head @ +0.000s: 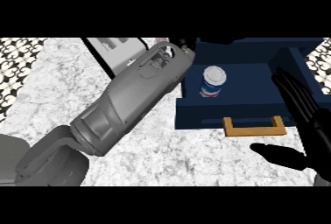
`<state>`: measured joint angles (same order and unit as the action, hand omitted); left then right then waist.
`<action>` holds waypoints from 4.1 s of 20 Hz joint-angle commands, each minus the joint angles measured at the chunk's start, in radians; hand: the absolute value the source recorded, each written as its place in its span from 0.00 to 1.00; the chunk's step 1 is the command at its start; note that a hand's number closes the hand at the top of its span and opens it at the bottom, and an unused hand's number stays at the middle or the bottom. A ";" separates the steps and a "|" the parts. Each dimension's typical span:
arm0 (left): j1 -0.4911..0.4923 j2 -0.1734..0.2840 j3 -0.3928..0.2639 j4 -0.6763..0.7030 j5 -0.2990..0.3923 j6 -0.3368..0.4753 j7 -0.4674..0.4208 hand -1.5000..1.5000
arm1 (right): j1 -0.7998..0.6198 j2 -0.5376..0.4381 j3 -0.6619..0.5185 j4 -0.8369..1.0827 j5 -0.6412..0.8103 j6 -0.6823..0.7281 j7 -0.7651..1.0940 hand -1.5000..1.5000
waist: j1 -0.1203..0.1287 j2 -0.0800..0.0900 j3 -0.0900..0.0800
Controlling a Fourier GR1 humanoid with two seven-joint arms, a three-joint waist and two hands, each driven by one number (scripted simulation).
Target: Pick up the can, place it into the drawer and close the drawer
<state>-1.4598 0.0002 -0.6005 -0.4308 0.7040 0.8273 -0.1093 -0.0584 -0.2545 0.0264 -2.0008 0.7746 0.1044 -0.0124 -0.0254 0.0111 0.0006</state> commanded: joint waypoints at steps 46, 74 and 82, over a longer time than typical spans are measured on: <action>0.461 0.502 -0.022 -0.833 -0.200 -0.023 0.413 0.00 | -0.899 0.054 -0.234 1.591 0.426 -0.829 -0.105 0.00 | 0.106 0.008 0.002; 0.700 0.554 0.032 -0.963 -0.233 -0.075 0.324 0.00 | -1.138 0.118 -0.538 1.688 0.098 -0.706 -0.388 0.00 | 0.106 0.012 0.003; 0.770 0.586 0.053 -1.030 -0.232 -0.081 0.341 0.00 | -1.151 0.149 -0.691 1.678 -0.093 -0.572 -0.466 0.00 | 0.083 0.000 0.002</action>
<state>-0.7224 0.5710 -0.5656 -1.4254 0.4639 0.7529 0.2224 -1.1583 -0.1294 -0.5779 -0.2970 0.7964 -0.5089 -0.4649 0.0509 0.0222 0.0069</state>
